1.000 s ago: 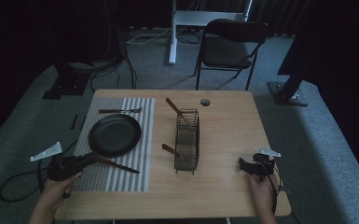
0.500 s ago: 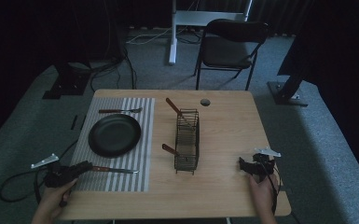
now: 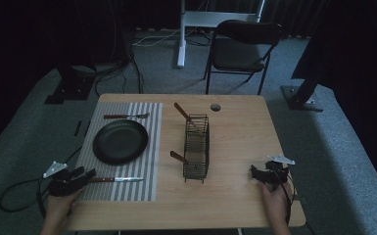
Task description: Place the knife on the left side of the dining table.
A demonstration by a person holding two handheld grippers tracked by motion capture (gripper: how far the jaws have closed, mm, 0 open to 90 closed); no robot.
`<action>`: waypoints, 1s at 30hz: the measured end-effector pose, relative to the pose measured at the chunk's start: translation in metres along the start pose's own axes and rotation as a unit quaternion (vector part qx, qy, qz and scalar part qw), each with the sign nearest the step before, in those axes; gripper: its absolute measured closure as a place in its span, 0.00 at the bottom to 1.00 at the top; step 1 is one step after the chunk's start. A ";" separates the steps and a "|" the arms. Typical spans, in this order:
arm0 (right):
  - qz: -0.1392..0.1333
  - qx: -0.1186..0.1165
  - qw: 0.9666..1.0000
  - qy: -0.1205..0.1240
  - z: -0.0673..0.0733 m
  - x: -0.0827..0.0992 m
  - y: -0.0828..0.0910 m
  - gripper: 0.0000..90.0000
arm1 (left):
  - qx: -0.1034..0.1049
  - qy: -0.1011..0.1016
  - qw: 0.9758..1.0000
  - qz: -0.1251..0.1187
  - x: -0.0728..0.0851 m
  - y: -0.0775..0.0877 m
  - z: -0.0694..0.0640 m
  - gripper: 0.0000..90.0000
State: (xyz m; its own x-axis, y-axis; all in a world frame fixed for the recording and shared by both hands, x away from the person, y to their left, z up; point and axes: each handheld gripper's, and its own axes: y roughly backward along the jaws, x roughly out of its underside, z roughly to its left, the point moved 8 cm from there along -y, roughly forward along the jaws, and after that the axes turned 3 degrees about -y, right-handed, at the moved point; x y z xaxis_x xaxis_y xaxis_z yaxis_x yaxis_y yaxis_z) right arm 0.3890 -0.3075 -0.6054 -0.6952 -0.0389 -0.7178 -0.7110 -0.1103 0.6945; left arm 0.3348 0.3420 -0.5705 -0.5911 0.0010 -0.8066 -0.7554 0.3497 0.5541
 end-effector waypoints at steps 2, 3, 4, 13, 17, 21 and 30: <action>0.000 0.000 1.000 0.000 0.000 0.000 0.000 0.13 | -0.018 -0.009 1.000 -0.002 0.002 0.004 -0.004 0.44; 0.000 0.000 1.000 0.000 0.000 0.000 0.000 0.13 | -0.026 -0.014 1.000 0.000 0.004 0.006 -0.007 0.44; 0.000 0.000 1.000 0.000 0.000 0.000 0.000 0.13 | -0.037 -0.020 0.999 0.005 0.007 0.008 -0.011 0.44; 0.000 0.000 1.000 0.000 0.000 0.000 0.000 0.13 | -0.049 -0.044 0.998 0.021 0.026 0.015 -0.041 0.44; 0.000 0.000 1.000 0.000 0.000 0.000 0.000 0.13 | -0.054 -0.039 0.998 0.022 0.031 0.017 -0.047 0.37; 0.000 0.000 1.000 0.000 0.000 0.000 0.000 0.13 | -0.055 -0.039 0.997 0.042 0.037 0.016 -0.048 0.21; 0.000 0.000 1.000 0.000 0.000 0.000 0.000 0.13 | -0.101 -0.048 0.992 0.052 0.048 0.016 -0.048 0.00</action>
State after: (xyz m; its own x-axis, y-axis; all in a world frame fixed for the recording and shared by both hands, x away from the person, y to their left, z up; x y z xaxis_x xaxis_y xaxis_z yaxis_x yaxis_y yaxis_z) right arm 0.3890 -0.3075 -0.6054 -0.6952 -0.0387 -0.7178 -0.7110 -0.1104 0.6945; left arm 0.2810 0.3027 -0.5902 -0.6471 0.1206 -0.7528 -0.7383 0.1473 0.6582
